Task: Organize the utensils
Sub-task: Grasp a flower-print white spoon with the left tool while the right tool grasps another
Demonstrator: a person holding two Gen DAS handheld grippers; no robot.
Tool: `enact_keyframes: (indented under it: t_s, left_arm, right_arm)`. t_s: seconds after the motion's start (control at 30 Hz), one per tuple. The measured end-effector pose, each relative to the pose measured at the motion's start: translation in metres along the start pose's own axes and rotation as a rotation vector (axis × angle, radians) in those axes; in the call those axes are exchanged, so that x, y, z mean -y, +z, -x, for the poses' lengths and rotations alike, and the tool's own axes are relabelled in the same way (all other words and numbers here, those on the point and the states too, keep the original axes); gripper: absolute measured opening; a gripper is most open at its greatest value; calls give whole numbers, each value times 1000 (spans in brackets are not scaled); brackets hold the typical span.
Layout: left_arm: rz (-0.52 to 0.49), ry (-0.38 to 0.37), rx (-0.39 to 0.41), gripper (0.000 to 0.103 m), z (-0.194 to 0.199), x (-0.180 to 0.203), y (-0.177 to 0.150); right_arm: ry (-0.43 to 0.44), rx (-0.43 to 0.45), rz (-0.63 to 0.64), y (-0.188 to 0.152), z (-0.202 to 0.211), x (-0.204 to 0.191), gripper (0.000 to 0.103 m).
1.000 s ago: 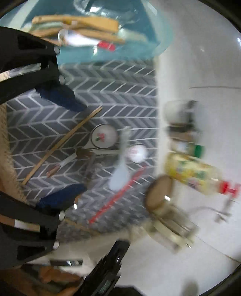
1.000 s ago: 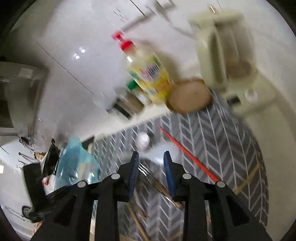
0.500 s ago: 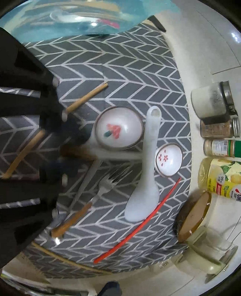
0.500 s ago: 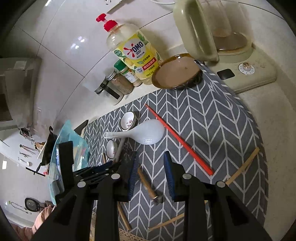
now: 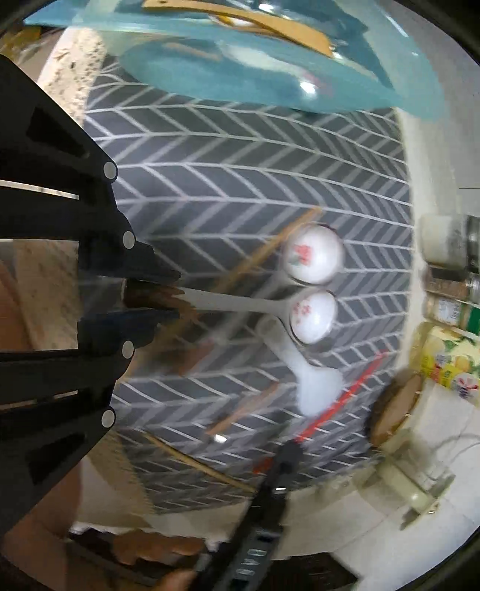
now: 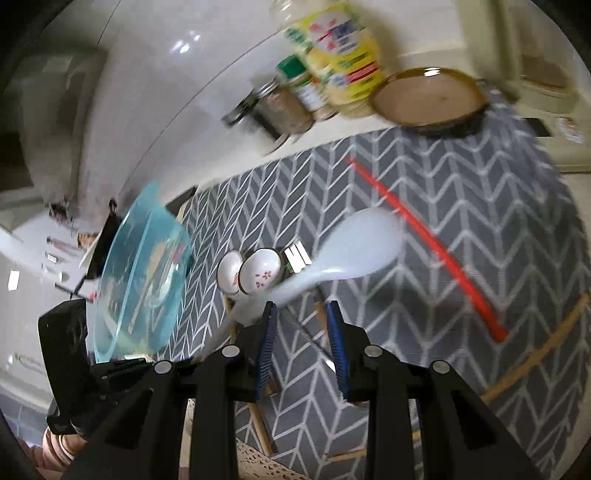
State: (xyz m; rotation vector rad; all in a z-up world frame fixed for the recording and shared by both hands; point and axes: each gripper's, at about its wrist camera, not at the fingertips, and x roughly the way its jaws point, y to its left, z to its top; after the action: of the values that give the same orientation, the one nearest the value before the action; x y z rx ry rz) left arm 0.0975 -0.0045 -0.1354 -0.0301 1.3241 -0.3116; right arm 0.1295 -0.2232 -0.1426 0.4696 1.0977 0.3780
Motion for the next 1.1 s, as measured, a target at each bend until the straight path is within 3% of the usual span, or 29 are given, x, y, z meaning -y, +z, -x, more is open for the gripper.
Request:
enact_keyframes:
  t_s: [0.13, 0.23, 0.3, 0.33, 0.5, 0.53, 0.6, 0.63, 0.73, 0.8, 0.9, 1.0, 1.1]
  left_arm:
    - [22, 7, -20, 19, -1, -14, -14]
    - [11, 46, 51, 24, 10, -15, -8]
    - [-5, 42, 101, 48, 14, -9, 1]
    - [-13, 52, 127, 52, 15, -6, 7]
    - [-66, 72, 125, 52, -9, 0, 33]
    - [-73, 71, 112, 51, -14, -1, 35]
    - [-94, 64, 80, 31, -30, 0, 40]
    - [-115, 66, 50, 31, -40, 1, 39]
    - [-172, 103, 91, 23, -41, 11, 34]
    - [-106, 53, 102, 13, -32, 4, 35]
    - [-65, 54, 138, 9, -13, 0, 29]
    - [-10, 51, 169, 9, 8, -12, 21]
    - [18, 58, 203, 9, 27, -19, 13]
  right_arm:
    - [6, -27, 16, -1, -12, -8, 28]
    - [2, -32, 21, 0, -16, -9, 28]
    - [3, -31, 24, 1, -16, -11, 28]
    - [3, -30, 27, 1, -16, -11, 28]
    - [6, -28, 45, 1, -15, -15, 28]
    - [10, -24, 50, 1, -13, -16, 28]
    - [6, -18, 55, 3, -12, -15, 28]
    - [4, -16, 53, 3, -11, -15, 28]
    - [2, -12, 52, 4, -10, -12, 28]
    - [6, -15, 62, 5, -11, -12, 28]
    - [29, -12, 103, 8, -16, -19, 28]
    - [49, 16, 227, 13, -28, -36, 28]
    - [83, -19, 303, 16, -51, -51, 28]
